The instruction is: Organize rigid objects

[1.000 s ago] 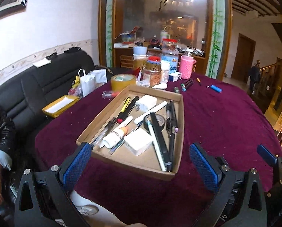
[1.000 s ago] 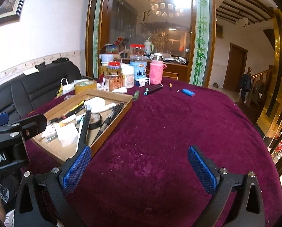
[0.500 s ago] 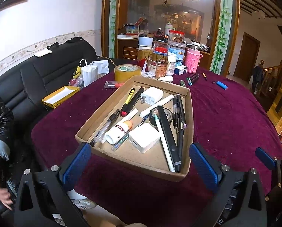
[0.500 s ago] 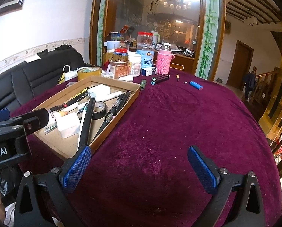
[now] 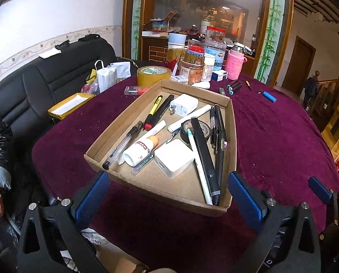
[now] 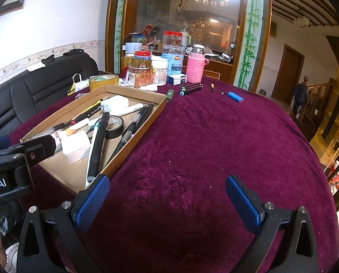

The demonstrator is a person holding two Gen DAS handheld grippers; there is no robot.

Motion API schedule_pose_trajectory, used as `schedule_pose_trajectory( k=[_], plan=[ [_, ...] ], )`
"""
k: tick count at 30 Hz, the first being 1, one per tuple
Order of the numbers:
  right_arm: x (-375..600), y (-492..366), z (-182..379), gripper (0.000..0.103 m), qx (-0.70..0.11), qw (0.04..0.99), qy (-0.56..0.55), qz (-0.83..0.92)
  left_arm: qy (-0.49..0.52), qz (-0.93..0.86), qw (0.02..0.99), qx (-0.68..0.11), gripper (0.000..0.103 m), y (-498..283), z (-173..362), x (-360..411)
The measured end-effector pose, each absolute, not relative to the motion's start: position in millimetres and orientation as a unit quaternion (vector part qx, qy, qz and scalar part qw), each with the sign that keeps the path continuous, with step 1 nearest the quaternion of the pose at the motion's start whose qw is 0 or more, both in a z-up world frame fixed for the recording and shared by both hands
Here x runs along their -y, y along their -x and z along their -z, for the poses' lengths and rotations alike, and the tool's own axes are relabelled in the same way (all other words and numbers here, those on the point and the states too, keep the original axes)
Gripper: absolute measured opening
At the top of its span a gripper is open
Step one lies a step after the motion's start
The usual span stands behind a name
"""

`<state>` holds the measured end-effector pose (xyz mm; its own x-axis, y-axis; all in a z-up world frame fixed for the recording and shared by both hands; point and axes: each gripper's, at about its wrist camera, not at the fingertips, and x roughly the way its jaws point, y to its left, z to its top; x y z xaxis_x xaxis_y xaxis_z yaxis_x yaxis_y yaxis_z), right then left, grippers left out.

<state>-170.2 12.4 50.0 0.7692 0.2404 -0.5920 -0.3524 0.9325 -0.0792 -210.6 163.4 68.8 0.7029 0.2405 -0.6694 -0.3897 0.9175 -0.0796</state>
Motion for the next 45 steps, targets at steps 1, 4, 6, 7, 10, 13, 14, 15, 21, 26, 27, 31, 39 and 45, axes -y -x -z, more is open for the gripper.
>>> schedule_pose_trajectory(
  k=[1,4,6,7,10,13,14,15,21,26,27,31,39,45],
  plan=[
    [-12.1,169.5,-49.4,0.103,-0.302,0.936,0.092,-0.158,0.108,-0.171,0.916,-0.346,0.103,210.1,-68.0,-163.5],
    [-12.2,168.6,-47.0,0.103,-0.306,0.934,0.091,-0.158,0.108,-0.17,0.915,-0.349,0.103,208.9,-66.3,-161.9],
    [-12.6,168.2,-46.2,0.103,-0.307,0.934,0.092,-0.158,0.107,-0.167,0.915,-0.352,0.103,208.1,-65.4,-160.9],
    [-12.7,168.1,-46.2,0.103,-0.307,0.934,0.091,-0.158,0.107,-0.166,0.915,-0.353,0.103,207.5,-65.1,-159.8],
    [-12.9,168.1,-45.5,0.103,-0.309,0.933,0.091,-0.159,0.103,-0.163,0.915,-0.355,0.103,206.1,-64.0,-156.9],
    [-13.4,167.4,-43.1,0.103,-0.314,0.931,0.092,-0.161,0.102,-0.162,0.914,-0.357,0.103,206.1,-63.2,-155.7],
    [-13.4,167.2,-42.6,0.103,-0.315,0.931,0.092,-0.16,0.102,-0.162,0.914,-0.358,0.103,206.6,-63.0,-155.6],
    [-13.3,167.0,-42.1,0.103,-0.316,0.931,0.093,-0.16,0.103,-0.161,0.914,-0.359,0.103,206.2,-62.6,-155.3],
    [-13.7,165.0,-39.8,0.103,-0.32,0.93,0.096,-0.154,0.106,-0.158,0.911,-0.365,0.103,204.4,-59.7,-155.0],
    [-14.4,164.9,-38.2,0.103,-0.323,0.929,0.099,-0.153,0.108,-0.155,0.91,-0.369,0.103,204.2,-57.1,-153.6],
    [-14.9,164.7,-37.7,0.103,-0.324,0.928,0.099,-0.153,0.107,-0.155,0.91,-0.37,0.103,203.2,-56.8,-153.7],
    [-15.8,165.0,-36.0,0.103,-0.327,0.927,0.101,-0.155,0.108,-0.155,0.909,-0.372,0.103,202.6,-55.5,-153.3],
    [-16.8,161.7,-35.9,0.103,-0.33,0.926,0.112,-0.146,0.106,-0.153,0.906,-0.379,0.103,198.7,-50.1,-153.4],
    [-13.2,151.8,-54.6,0.103,-0.316,0.931,0.117,-0.137,0.108,-0.148,0.909,-0.375,0.103,191.6,-61.6,-155.7]
  ],
)
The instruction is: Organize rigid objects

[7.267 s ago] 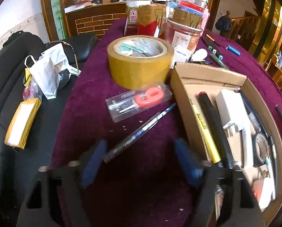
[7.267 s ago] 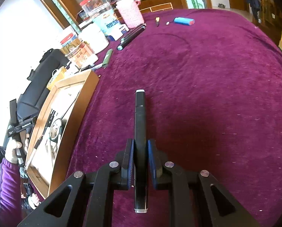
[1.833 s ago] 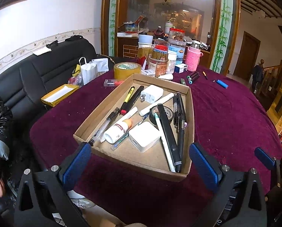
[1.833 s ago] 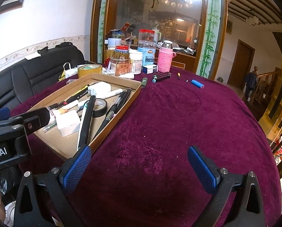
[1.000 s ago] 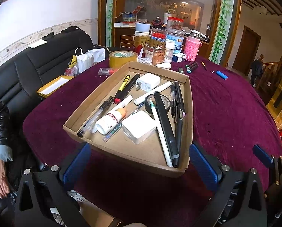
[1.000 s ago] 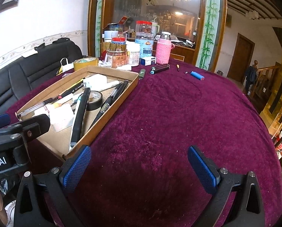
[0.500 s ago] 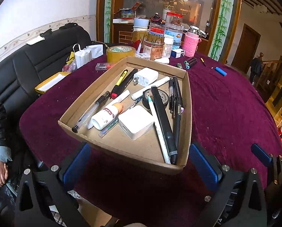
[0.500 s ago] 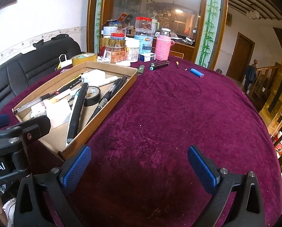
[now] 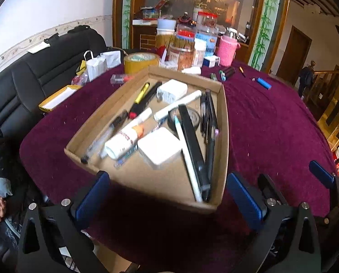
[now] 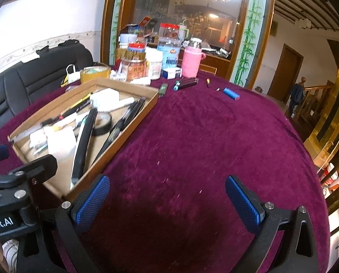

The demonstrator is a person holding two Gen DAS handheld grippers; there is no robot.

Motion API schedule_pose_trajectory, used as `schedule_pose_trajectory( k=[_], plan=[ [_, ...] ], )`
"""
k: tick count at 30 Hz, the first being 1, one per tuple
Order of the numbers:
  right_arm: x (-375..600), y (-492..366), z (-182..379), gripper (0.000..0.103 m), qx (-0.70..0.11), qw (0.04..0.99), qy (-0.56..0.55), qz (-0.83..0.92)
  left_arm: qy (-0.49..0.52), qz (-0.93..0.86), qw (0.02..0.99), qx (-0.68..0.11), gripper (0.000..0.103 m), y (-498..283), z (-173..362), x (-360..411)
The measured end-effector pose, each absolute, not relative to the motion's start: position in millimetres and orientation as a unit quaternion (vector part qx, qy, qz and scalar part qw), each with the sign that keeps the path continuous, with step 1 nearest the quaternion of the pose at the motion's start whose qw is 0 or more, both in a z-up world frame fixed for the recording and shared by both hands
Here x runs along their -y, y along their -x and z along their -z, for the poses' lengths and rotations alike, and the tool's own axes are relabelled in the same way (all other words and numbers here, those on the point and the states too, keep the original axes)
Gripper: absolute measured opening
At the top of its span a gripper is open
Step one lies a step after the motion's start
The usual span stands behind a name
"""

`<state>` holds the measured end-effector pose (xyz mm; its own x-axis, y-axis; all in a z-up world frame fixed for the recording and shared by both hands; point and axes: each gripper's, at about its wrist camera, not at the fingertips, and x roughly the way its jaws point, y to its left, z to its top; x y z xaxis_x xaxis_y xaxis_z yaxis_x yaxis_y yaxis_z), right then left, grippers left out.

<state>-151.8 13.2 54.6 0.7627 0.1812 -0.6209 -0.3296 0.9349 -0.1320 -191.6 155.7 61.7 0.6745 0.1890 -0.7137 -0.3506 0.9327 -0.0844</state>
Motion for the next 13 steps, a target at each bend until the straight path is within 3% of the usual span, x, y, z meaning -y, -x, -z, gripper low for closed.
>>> schedule_pose_trajectory(
  k=[13],
  plan=[
    [-21.1,138.4,-66.5,0.103,-0.312,0.929,0.124,-0.154,0.104,-0.163,0.909,-0.37,0.103,170.3,-73.1,-163.4]
  ],
)
